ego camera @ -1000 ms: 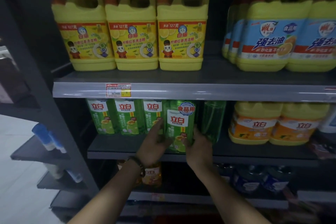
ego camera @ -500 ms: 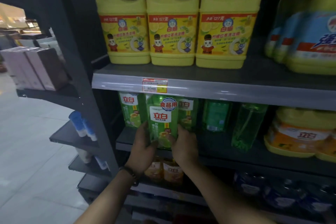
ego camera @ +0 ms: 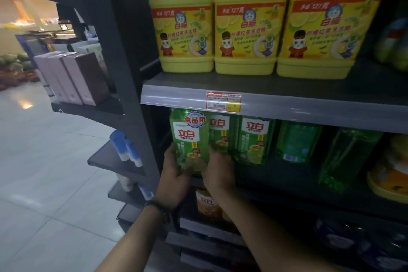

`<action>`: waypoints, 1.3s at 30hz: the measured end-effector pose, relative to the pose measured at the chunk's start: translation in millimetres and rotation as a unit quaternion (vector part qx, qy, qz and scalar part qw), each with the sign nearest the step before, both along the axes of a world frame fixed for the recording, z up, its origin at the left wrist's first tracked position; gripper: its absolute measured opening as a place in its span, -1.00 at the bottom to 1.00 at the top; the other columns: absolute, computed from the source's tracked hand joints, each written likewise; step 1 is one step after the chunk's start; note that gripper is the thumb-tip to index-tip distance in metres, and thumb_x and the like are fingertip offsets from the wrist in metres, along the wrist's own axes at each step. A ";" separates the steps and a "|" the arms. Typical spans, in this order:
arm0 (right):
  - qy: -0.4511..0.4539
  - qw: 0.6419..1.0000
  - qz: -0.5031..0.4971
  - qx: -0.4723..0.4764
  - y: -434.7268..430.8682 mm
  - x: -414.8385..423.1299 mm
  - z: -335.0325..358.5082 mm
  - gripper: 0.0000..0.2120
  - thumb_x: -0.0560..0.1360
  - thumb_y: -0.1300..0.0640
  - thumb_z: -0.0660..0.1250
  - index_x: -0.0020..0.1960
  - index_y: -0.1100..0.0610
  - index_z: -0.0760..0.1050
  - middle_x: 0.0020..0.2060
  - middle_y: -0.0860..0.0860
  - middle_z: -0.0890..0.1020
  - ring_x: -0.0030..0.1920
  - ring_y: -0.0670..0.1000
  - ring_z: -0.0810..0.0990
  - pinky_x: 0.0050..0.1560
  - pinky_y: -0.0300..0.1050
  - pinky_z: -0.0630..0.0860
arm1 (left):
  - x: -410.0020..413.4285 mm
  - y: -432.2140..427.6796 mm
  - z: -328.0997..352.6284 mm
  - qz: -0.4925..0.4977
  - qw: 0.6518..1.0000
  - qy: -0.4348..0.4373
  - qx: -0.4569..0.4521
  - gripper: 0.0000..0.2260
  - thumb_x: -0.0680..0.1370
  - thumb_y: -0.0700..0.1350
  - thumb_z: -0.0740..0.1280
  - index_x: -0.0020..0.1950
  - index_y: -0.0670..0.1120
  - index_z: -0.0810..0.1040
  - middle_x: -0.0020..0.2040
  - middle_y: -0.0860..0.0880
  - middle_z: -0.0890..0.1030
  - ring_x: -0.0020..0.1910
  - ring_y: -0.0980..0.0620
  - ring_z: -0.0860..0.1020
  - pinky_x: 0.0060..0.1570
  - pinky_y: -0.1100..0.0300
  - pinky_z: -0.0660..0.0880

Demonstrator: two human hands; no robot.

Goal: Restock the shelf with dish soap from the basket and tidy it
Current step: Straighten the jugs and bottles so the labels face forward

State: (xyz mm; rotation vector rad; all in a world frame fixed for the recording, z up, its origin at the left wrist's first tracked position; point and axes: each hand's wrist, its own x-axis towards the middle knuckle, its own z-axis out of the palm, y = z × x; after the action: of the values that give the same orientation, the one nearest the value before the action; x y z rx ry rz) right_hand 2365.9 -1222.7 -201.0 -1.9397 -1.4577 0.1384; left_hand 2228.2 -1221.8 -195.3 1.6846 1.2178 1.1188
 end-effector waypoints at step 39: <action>0.133 0.990 -0.048 0.008 -157.7 161.6 4.4 -0.71 0.63 0.07 0.45 0.34 0.06 0.62 0.10 -0.04 0.75 0.04 -0.09 0.70 0.03 -0.30 0.58 | 95.6 -57.5 2.0 -0.201 0.974 0.082 -0.066 -0.67 0.65 -0.33 0.33 0.28 0.06 0.57 0.19 0.02 0.64 0.20 0.09 0.62 0.09 0.19 0.58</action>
State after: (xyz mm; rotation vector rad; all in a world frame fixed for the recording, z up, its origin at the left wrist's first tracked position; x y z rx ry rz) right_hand 2527.5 -1380.4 -196.6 -1.8925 -1.1867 0.3268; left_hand 2323.8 -1279.3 -193.3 1.8427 0.9625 0.6511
